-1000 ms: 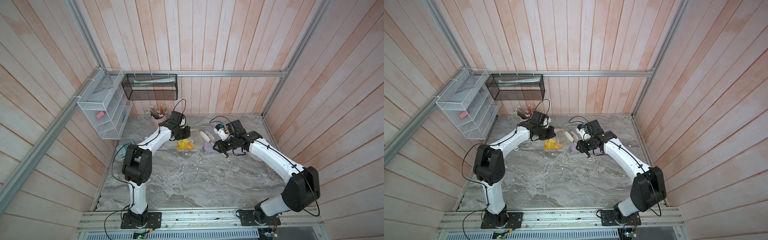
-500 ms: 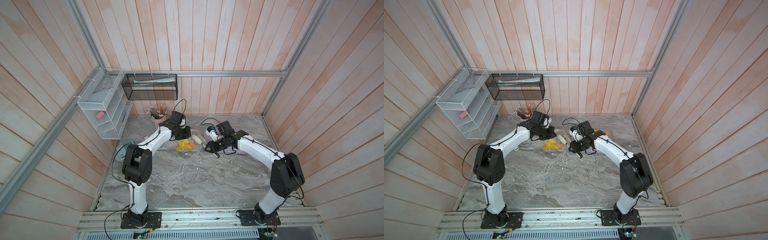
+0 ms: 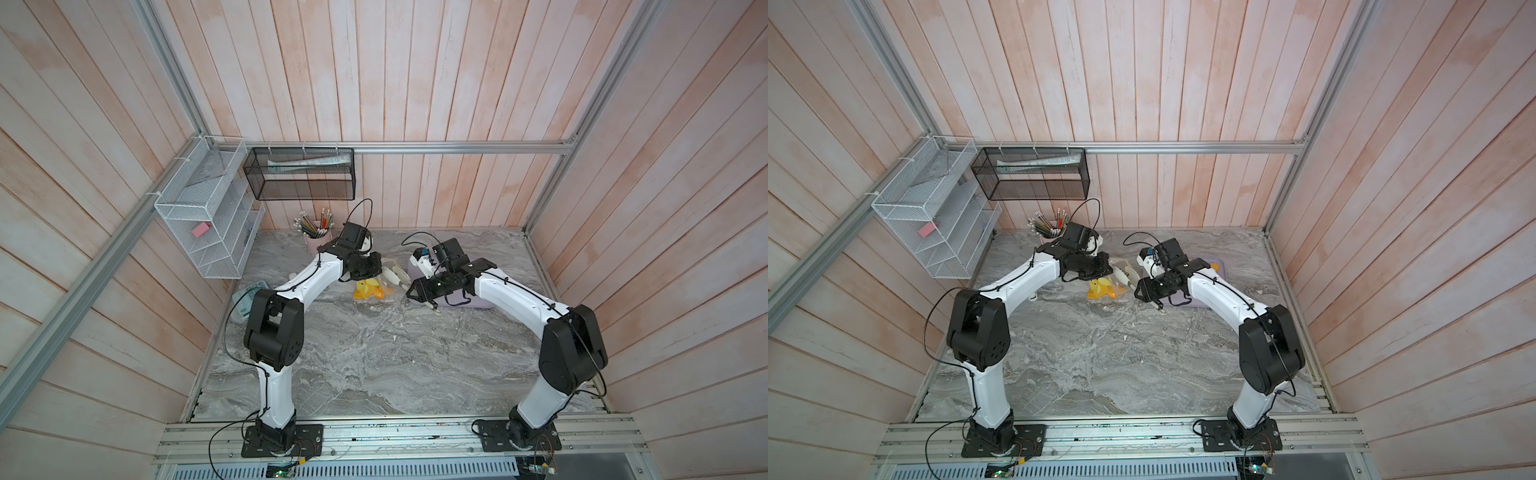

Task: Put the cookies into a resealable bag to prevent moisture
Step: Place the cookie in the ziploc bag, then pick up the cookie from the tray.

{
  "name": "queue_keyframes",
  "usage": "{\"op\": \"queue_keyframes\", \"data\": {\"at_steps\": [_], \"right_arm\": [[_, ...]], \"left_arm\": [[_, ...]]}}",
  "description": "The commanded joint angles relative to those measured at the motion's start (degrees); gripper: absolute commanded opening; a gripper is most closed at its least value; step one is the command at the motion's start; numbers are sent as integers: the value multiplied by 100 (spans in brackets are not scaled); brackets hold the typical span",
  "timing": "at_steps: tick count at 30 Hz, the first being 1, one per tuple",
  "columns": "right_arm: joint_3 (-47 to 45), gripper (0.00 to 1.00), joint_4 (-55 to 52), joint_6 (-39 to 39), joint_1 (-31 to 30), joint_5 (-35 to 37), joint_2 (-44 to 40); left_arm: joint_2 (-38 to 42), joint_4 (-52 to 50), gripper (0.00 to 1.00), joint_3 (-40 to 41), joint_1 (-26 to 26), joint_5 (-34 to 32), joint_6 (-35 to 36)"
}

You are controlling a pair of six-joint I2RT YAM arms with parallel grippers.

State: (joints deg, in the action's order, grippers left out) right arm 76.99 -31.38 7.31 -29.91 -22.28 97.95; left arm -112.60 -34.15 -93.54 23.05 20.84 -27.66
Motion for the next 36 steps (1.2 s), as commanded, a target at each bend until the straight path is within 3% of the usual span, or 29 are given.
{"op": "queue_keyframes", "data": {"at_steps": [1, 11, 19, 27, 31, 36], "right_arm": [[-57, 49, 158, -43, 13, -172, -156], [-61, 48, 159, -76, 86, -282, -250], [-626, 44, 99, -545, 190, -689, -1276], [-1419, 44, 547, -204, 1296, -877, -2326], [-1355, 44, 502, -130, 1778, -461, -2153], [-1035, 47, 382, -217, 1822, 565, -1433]], "left_arm": [[165, -21, 0, -165, 28, 61, 4], [150, -39, 0, -165, 24, 19, 6], [11, -2, 0, -243, -75, -138, -56], [-38, -45, 0, -270, -98, -193, -30], [15, -89, 0, -245, -97, -213, -3], [68, -127, 0, -245, -93, -210, 16]]}}
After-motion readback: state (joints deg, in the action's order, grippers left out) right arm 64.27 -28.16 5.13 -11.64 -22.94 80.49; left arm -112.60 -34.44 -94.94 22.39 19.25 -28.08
